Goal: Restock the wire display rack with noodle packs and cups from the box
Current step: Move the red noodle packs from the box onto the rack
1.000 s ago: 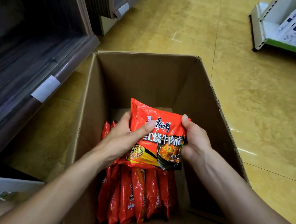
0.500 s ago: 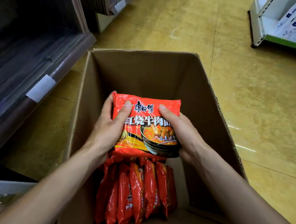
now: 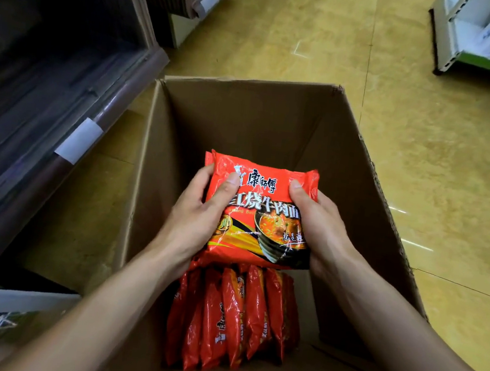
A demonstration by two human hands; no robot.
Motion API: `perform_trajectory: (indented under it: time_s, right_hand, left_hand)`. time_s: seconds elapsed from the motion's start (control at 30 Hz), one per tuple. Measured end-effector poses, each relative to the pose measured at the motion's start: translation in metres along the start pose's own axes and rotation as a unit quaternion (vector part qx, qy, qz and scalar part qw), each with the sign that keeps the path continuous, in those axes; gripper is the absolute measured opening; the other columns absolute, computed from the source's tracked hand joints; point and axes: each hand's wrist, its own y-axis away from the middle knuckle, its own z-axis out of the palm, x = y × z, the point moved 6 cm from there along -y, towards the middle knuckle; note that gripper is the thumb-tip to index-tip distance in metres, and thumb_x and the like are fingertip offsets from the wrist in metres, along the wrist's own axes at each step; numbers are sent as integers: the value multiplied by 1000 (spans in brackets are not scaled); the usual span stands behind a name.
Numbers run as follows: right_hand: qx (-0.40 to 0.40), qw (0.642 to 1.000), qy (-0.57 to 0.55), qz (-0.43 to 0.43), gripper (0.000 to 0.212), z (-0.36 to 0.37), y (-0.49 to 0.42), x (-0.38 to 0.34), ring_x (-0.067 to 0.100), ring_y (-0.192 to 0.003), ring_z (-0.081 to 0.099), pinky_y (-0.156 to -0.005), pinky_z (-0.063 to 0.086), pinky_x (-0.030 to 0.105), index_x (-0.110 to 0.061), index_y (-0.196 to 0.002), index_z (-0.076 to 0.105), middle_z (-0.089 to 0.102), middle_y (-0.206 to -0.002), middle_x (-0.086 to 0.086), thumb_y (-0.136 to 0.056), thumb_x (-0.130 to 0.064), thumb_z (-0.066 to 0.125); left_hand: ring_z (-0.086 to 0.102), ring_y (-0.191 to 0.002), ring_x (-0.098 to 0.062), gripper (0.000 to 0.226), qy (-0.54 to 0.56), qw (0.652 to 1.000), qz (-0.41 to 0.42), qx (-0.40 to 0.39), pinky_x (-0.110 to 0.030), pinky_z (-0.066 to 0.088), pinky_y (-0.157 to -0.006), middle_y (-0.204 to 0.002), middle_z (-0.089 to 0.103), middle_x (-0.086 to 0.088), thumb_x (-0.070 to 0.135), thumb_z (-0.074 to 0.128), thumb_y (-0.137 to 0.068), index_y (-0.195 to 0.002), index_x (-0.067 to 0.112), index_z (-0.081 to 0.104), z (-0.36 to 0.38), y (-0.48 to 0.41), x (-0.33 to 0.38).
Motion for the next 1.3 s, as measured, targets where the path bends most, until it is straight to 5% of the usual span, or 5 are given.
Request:
perform_trajectory:
  time_s: [0.37,0.6,0.77,0.9,1.3]
  right_hand:
    - [37,998,40,28,33,3,39,-6,23,-84,77,-89,59,50,-21,-101,68,79,-90,5,-98,-51,56]
    - [49,995,57,67,34,0,88,-5,16,-77,77,-74,61,36,-25,-101,66,79,-84,-1,-97,-55,50]
    - [74,990,49,113,39,-8,142,1,23,-85,77,-83,61,45,-24,-109,67,79,-92,4,-96,-57,50]
    - [93,982,35,158,36,-11,204,-9,23,-84,77,-77,62,41,-22,-110,68,79,-92,4,-98,-50,50]
    - [32,985,54,163,44,25,321,-163,25,-89,77,-86,60,48,-23,-121,65,79,-99,7,-96,-56,50]
  left_hand:
    - [71,-109,-17,50,-27,997,-31,65,-50,54,-98,-119,73,8,71,57,-87,-127,42,58,-8,44,2]
    - [58,-127,-14,85,-85,987,-92,103,-49,43,-112,-138,61,9,91,30,-75,-142,41,46,-7,97,-3]
    - [59,-126,-12,79,-66,981,-138,117,-47,43,-112,-135,64,11,86,43,-79,-138,35,54,-10,140,1]
    - [71,-106,-16,40,-37,979,-177,94,-51,52,-101,-110,76,6,57,48,-97,-116,26,66,-9,192,25]
    - [72,-101,-19,43,-51,983,-161,65,-53,56,-94,-109,74,3,70,38,-95,-117,40,59,-18,307,190]
